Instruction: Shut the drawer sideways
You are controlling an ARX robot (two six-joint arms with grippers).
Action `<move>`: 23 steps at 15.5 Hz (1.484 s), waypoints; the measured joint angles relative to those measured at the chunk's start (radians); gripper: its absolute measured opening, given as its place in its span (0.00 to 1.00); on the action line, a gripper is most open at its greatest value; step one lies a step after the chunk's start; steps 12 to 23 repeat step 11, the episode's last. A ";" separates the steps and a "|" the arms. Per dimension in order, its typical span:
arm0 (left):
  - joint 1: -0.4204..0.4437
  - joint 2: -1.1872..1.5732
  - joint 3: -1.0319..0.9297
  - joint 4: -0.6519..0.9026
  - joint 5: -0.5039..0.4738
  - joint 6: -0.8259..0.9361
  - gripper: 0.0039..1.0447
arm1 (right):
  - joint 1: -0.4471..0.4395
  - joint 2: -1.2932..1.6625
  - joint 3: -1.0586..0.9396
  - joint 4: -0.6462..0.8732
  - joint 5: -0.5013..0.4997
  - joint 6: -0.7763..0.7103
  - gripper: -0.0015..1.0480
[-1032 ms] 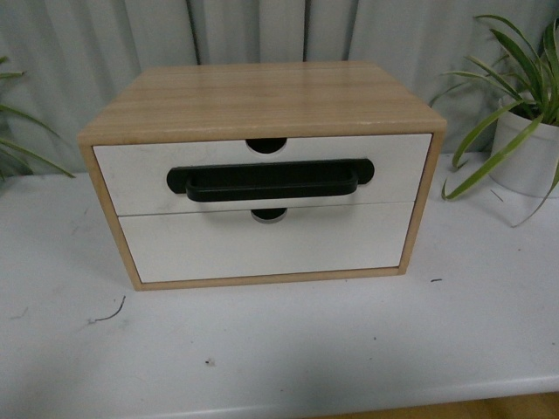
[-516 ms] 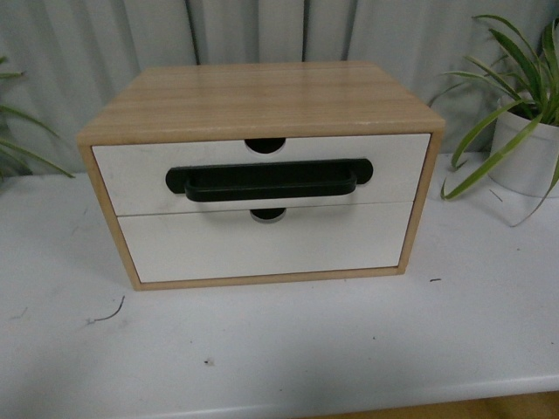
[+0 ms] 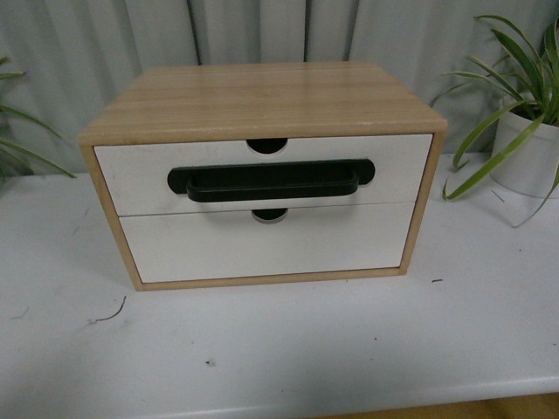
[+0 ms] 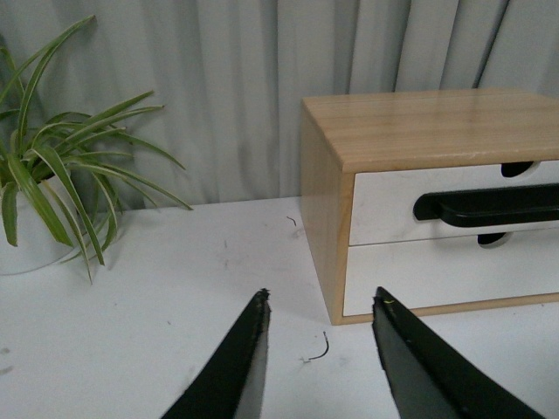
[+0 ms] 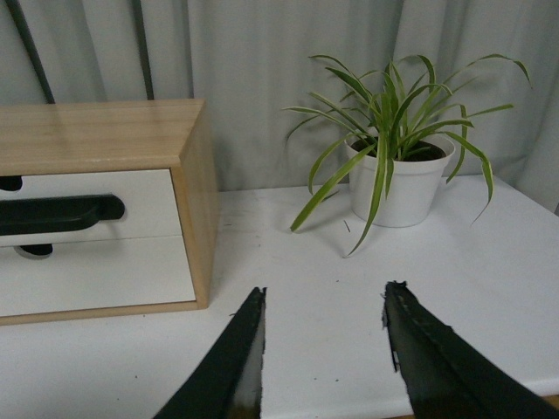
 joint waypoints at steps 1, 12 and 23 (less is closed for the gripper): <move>0.000 0.000 0.000 0.000 0.000 0.000 0.48 | 0.000 0.000 0.000 0.000 0.000 0.000 0.50; 0.000 0.000 0.000 0.000 0.000 0.000 0.94 | 0.000 0.000 0.000 0.000 0.000 0.000 0.94; 0.000 0.000 0.000 0.000 0.000 0.000 0.94 | 0.000 0.000 0.000 0.000 0.000 0.000 0.94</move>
